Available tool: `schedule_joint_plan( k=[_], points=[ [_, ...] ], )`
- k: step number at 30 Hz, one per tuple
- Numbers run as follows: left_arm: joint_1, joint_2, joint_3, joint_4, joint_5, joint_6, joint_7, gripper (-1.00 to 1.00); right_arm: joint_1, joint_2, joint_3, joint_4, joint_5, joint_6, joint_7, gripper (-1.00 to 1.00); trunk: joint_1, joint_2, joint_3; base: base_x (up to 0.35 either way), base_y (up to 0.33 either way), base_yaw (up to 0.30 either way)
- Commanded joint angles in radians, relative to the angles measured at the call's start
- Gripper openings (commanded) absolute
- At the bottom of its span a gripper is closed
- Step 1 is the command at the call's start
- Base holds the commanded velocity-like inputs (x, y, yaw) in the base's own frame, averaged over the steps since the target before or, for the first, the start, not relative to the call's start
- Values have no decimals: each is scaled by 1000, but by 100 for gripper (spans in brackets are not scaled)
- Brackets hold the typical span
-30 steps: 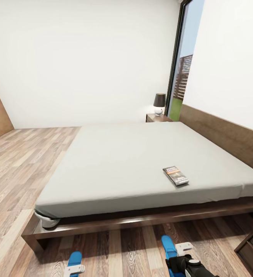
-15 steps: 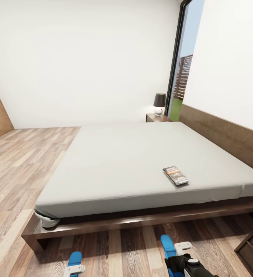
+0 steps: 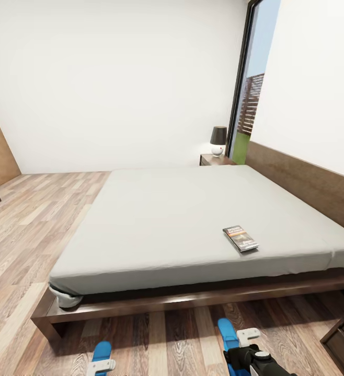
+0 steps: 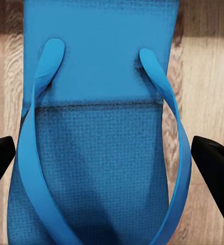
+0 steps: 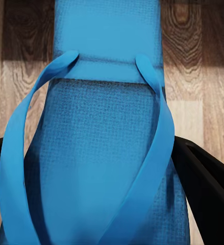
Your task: In the bedroom, move the book from the bed onto either nightstand, and place the two sandals side by side next to the bed.
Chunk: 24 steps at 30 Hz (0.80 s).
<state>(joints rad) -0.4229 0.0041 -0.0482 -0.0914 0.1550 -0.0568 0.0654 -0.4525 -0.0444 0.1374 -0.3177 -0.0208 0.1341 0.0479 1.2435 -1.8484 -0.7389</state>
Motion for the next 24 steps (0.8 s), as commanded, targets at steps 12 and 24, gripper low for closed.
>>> schedule_joint_plan(
  k=[12,24],
  points=[
    [0,-1,-6,1,9,-5,2,-100,0,-1,5,-2,-2,4,1,-100,0,0,-10,0,0,102],
    [0,-1,-7,1,8,-14,2,-100,1,0,6,-1,-2,4,1,-100,0,0,-11,0,0,6]
  ],
)
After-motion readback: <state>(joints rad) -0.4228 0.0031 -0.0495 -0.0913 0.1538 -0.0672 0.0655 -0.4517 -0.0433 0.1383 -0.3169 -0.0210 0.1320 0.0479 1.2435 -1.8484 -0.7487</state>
